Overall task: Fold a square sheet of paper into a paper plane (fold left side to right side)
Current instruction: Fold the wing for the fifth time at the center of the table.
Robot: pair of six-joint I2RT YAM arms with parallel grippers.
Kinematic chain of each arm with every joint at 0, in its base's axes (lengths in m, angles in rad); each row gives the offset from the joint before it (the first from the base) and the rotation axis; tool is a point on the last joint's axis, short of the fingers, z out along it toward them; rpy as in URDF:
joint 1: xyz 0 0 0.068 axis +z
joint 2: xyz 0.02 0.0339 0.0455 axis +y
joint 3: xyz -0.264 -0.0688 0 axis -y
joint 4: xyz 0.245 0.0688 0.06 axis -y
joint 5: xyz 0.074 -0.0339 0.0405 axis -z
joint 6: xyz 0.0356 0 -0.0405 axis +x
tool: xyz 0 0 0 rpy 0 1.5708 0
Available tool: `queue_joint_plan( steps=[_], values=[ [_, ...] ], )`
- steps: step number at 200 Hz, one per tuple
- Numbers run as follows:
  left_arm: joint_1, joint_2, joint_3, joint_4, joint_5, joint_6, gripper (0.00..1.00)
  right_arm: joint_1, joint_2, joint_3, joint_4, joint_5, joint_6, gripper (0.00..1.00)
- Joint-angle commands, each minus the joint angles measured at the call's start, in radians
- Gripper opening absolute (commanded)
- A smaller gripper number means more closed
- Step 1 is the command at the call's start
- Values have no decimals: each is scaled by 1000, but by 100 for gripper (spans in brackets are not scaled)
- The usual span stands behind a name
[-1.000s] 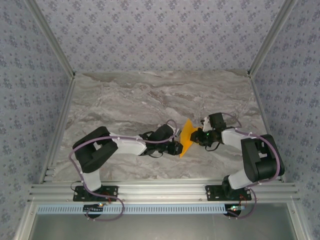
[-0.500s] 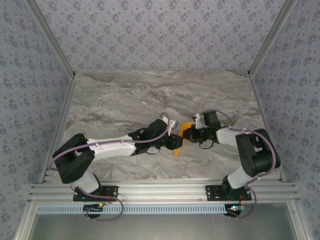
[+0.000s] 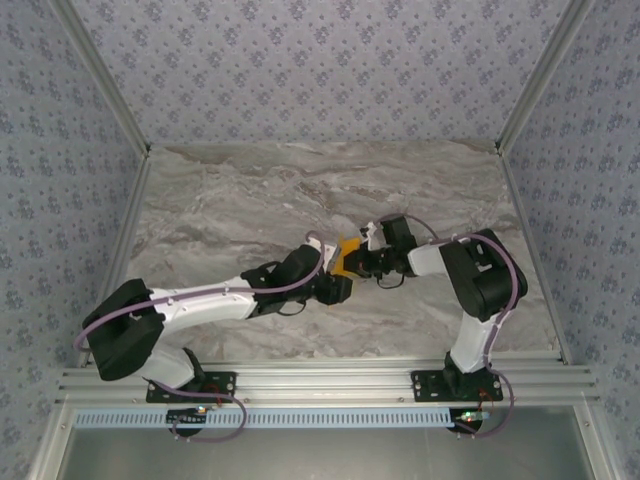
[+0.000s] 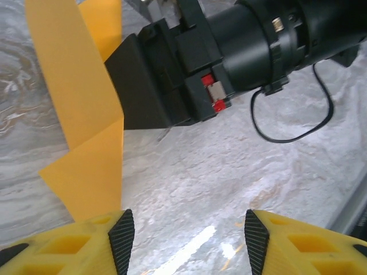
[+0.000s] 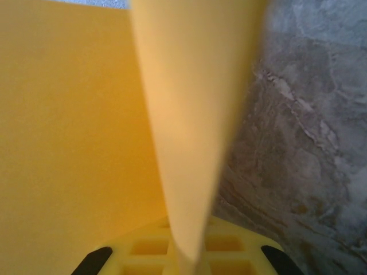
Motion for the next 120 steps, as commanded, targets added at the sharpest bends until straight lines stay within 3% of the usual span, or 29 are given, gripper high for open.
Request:
queue_joint_plan(
  steps=[1, 59, 120],
  values=[
    [-27, 34, 37, -100, -87, 53, 57, 3, 26, 22, 27, -25, 14, 10],
    [-74, 201, 198, -248, -243, 92, 56, 8, 29, 16, 10, -26, 0, 10],
    [-83, 289, 273, -307, -307, 88, 48, 13, 34, 18, -5, -27, -18, 10]
  ],
)
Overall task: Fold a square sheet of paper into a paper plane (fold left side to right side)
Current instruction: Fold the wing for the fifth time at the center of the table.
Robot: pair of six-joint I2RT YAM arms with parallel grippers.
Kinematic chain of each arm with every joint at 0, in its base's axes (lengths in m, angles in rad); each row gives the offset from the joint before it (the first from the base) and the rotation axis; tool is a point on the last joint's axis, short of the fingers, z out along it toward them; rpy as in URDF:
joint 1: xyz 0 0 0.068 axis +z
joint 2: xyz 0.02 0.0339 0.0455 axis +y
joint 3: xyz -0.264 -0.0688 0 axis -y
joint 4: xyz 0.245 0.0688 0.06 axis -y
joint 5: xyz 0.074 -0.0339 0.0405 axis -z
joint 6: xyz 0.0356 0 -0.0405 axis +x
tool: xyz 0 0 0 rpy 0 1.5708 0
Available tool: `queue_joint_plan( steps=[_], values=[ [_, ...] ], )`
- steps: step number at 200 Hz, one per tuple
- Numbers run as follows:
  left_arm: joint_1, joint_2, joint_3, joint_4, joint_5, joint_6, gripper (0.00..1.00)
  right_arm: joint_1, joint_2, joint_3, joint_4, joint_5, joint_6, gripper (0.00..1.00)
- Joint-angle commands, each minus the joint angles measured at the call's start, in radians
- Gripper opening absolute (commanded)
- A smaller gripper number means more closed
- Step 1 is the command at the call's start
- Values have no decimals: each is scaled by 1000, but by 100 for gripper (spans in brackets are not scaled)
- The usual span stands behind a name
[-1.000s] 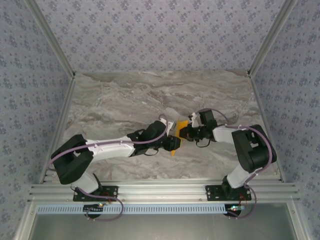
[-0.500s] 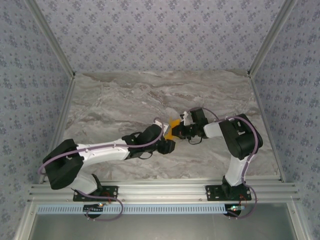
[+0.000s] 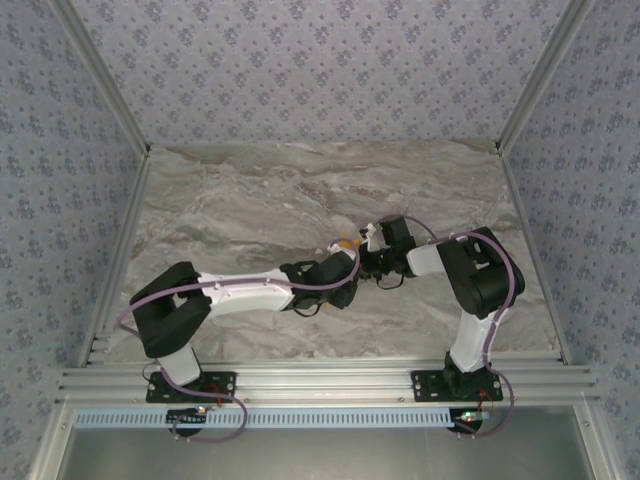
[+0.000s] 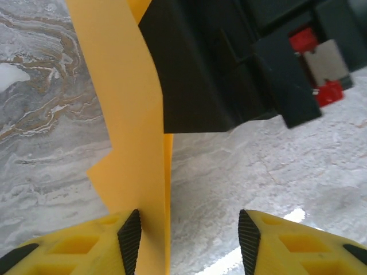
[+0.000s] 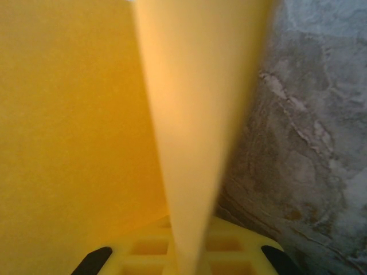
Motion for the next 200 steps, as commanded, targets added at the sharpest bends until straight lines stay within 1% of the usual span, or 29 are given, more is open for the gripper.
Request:
queue_joint_plan(
  steps=[1, 18, 58, 89, 129, 136, 141, 176, 200],
  values=[
    [-10, 25, 39, -60, -56, 13, 48, 10, 19, 19, -15, -21, -22, 10],
    [-13, 39, 47, -60, -60, 13, 44, 9, 25, 22, -15, -21, -25, 10],
    [-19, 66, 63, -57, -59, 8, 31, 16, 42, 26, -18, -21, -29, 10],
    [-23, 81, 71, -60, -60, 2, 25, 19, 47, 27, -20, -23, -35, 10],
    [-23, 84, 65, -44, -52, -3, 19, 18, 53, 30, -39, -30, -35, 11],
    [-23, 84, 64, -40, -51, -5, 17, 17, 55, 31, -42, -30, -35, 11],
    [-22, 86, 64, -37, -50, -7, 16, 16, 56, 31, -43, -29, -67, 12],
    [-17, 79, 56, -19, -25, -14, 7, -3, 60, 21, -44, -30, -74, 16],
    [-8, 75, 50, -7, 4, -22, 3, -22, 54, 19, -53, -33, -80, 19]
  ],
)
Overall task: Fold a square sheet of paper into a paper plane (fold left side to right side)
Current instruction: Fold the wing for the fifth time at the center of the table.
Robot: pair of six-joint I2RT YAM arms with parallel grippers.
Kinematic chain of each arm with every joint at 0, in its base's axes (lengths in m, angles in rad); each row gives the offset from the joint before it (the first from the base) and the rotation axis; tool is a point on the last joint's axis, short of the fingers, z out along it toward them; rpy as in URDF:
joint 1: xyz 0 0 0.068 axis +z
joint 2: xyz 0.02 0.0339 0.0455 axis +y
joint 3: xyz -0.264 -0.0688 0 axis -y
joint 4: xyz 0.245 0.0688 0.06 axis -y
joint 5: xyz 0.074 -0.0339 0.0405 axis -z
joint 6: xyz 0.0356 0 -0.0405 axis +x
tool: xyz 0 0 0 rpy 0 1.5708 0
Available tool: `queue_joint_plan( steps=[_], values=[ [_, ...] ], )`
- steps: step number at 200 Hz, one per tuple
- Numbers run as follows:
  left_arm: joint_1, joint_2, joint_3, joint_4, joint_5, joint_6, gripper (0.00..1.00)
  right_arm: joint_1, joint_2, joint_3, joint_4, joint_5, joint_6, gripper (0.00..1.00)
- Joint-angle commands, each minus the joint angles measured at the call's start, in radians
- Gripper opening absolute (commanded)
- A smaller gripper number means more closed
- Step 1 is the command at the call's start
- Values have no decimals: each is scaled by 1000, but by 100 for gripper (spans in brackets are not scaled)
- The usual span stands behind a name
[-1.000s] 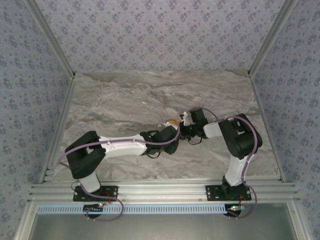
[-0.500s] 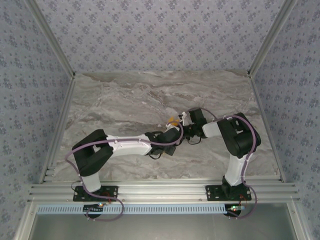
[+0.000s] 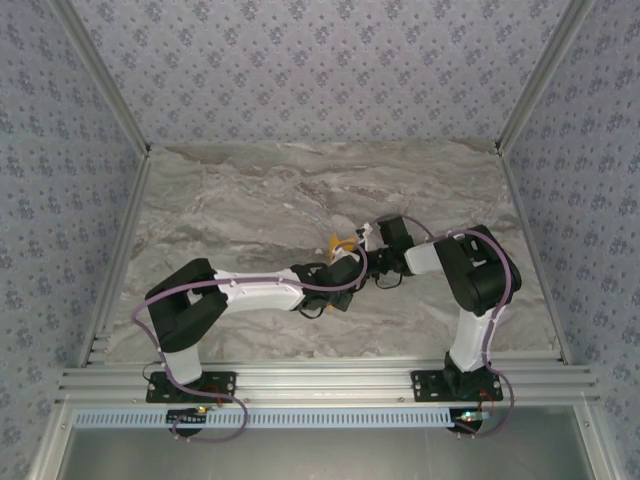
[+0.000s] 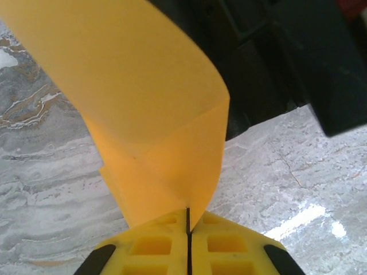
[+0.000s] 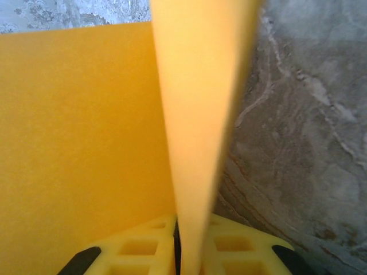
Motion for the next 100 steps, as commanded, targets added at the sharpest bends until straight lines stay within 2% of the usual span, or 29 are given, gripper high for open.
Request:
queue_joint_plan(
  steps=[1, 26, 55, 100],
  values=[
    [9, 3, 10, 25, 37, -14, 3, -23, 26, -1, -54, 16, -35, 19],
    [23, 3, 4, 44, 80, -24, 2, -43, 3, -1, -95, 25, -61, 23],
    [41, 4, -4, 71, 129, -37, 1, -69, -32, -6, -150, 40, -92, 34],
    [70, 6, -15, 107, 207, -57, 0, -119, -63, -13, -225, 60, -136, 42]
  ],
)
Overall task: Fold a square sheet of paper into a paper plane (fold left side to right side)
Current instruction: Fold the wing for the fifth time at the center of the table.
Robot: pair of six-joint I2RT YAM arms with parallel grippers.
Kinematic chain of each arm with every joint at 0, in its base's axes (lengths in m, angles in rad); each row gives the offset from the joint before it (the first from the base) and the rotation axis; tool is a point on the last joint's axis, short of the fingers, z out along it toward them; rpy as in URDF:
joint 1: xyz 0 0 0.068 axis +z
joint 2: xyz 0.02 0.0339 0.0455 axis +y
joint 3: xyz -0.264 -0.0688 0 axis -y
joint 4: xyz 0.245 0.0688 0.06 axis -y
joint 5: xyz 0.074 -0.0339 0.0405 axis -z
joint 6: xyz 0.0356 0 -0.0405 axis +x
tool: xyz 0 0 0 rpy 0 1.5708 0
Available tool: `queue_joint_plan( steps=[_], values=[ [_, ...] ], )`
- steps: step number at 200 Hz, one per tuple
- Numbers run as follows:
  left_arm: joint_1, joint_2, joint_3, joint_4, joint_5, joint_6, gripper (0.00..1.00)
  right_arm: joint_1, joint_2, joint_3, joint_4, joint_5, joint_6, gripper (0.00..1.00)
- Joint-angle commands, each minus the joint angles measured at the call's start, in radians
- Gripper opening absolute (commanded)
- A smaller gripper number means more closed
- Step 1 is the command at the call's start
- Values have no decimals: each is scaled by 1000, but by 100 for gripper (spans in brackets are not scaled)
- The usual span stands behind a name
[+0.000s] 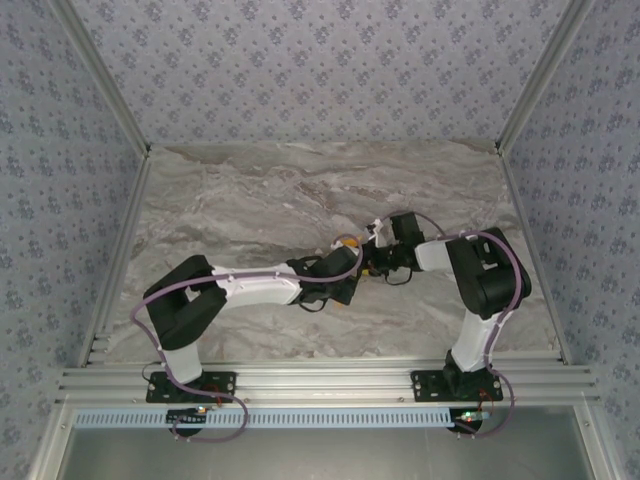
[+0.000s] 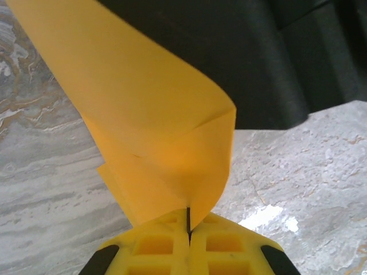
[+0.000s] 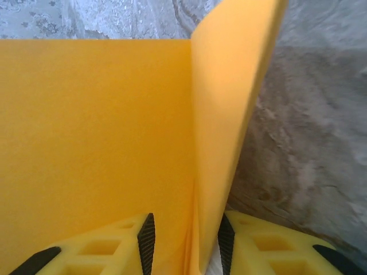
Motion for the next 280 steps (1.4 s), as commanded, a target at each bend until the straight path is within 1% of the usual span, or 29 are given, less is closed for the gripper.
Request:
queue_joint_plan(
  steps=[1, 38, 70, 104, 145, 169, 199, 215, 250, 280],
  values=[
    [15, 6, -13, 32, 61, -22, 0, -33, -12, -14, -119, 78, -57, 42],
    [26, 23, -5, 39, 89, -31, 0, -78, -39, -17, -172, 93, -91, 47],
    [31, 44, 13, 42, 114, -35, 0, -108, -54, -16, -223, 113, -121, 46],
    [44, 61, 22, 62, 157, -40, 0, -156, -115, -44, -249, 119, -134, 45],
    [70, 77, 15, 121, 247, -55, 0, -170, -192, -79, -274, 123, -153, 42],
    [96, 85, 0, 169, 320, -76, 0, -172, -246, -133, -230, 110, -141, 42],
    [123, 93, -15, 239, 399, -110, 0, -164, -274, -210, -73, 39, -59, 42],
    [136, 102, -15, 262, 436, -123, 0, -147, -276, -233, -13, 29, -30, 43],
    [152, 127, -10, 290, 485, -146, 0, -126, -275, -268, 102, 25, 31, 45],
    [160, 139, -18, 313, 505, -164, 0, -115, -267, -272, 147, 36, 57, 47]
  ],
)
